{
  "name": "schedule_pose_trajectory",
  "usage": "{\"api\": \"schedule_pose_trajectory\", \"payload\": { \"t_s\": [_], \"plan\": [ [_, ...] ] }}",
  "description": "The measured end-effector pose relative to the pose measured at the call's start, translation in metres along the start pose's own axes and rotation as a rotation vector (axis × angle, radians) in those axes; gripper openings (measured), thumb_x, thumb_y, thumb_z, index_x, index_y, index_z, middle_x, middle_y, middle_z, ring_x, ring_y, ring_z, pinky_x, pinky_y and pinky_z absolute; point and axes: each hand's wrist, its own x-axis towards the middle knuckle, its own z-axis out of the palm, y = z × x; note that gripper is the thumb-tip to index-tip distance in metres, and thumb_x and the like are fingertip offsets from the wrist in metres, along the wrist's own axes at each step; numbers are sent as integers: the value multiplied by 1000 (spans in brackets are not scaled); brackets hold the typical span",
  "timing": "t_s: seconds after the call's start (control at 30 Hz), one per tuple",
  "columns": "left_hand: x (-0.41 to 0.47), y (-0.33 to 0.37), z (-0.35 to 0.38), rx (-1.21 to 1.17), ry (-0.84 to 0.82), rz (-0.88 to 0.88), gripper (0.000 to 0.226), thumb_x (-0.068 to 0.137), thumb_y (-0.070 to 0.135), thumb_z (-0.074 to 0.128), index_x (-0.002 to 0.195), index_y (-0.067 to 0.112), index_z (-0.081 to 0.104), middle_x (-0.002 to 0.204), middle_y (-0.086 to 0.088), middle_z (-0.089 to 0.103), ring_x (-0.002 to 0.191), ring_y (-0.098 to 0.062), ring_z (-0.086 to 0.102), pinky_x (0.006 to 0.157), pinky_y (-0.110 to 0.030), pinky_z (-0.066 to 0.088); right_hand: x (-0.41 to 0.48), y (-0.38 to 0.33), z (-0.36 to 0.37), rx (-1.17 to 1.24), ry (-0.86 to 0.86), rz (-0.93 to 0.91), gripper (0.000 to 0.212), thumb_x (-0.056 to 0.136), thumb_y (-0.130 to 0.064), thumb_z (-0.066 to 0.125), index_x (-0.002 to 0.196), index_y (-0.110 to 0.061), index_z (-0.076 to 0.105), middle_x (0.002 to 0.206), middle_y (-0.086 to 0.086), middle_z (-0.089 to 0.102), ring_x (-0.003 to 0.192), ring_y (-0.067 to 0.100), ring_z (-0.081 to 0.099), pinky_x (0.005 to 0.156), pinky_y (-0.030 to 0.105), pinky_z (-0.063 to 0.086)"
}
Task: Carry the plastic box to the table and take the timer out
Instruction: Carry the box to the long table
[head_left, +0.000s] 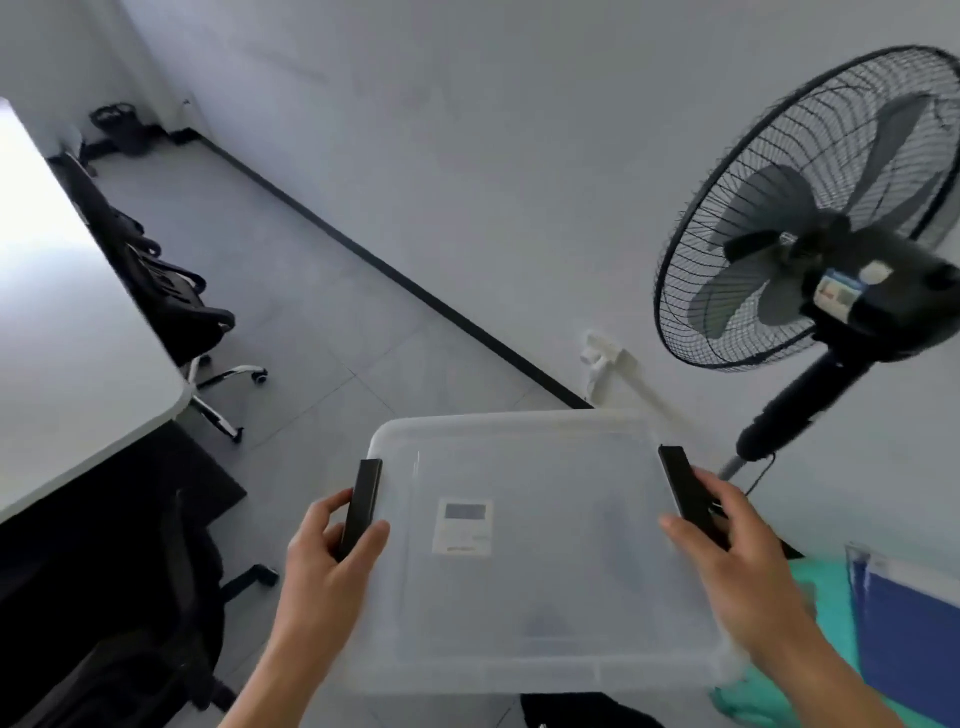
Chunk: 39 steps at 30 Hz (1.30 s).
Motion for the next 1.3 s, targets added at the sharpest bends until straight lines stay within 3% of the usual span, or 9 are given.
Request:
{"api": "schedule_pose_trajectory", "payload": {
  "t_s": [0.23,0.33,0.4,0.6,0.8,0.97,1.13,1.3],
  "plan": [
    [108,45,-8,-88,208,-16,37,86,15,65,119,24,53,83,-12,72,88,-45,65,79,-57,52,160,-82,69,-65,-252,-78,43,88,-16,64,123,-36,50,98,-2,70,78,-1,69,63,16,51],
    [149,52,-21,-148,318,-53,38,85,13,65,121,22,54,73,-4,73,86,-38,67,83,-55,52,213,-112,116,-97,-346,-82,45,87,-20,65,126,-38,49,103,-5,71,91,12,70,75,31,55],
    [179,53,-31,-178,376,-76,37,85,12,65,118,24,54,76,1,75,85,-38,67,82,-54,52,246,-126,150,-126,-385,-94,47,86,-22,66,127,-38,49,99,-3,71,90,17,70,78,37,56],
    [307,61,-75,-232,443,-117,39,85,9,65,120,21,54,74,20,74,79,-26,68,81,-49,53,341,-160,267,-173,-439,-109,44,87,-20,65,126,-36,49,90,1,70,77,16,66,62,24,46],
    [446,113,-134,-226,422,-70,40,85,10,65,122,21,54,77,-2,75,78,-25,70,71,-42,57,428,-231,364,-154,-424,-112,49,87,-18,65,132,-30,48,108,2,67,96,19,66,77,31,51],
    [551,153,-160,-209,374,-25,38,85,12,65,118,27,54,84,9,76,74,-13,71,68,-34,56,500,-281,424,-155,-378,-128,44,87,-19,65,127,-33,50,90,2,69,80,21,63,65,27,47],
    [666,170,-174,-205,379,-49,43,85,10,65,126,19,53,83,-3,75,74,-12,73,59,-25,55,591,-310,496,-168,-411,-106,43,88,-18,64,126,-32,50,92,7,69,78,23,61,64,26,44],
    [784,203,-191,-206,432,-60,43,84,11,66,125,19,53,88,-6,73,76,-15,73,62,-26,54,702,-357,578,-172,-468,-134,45,88,-17,65,127,-31,50,90,8,69,75,21,60,63,25,44]
  ]
}}
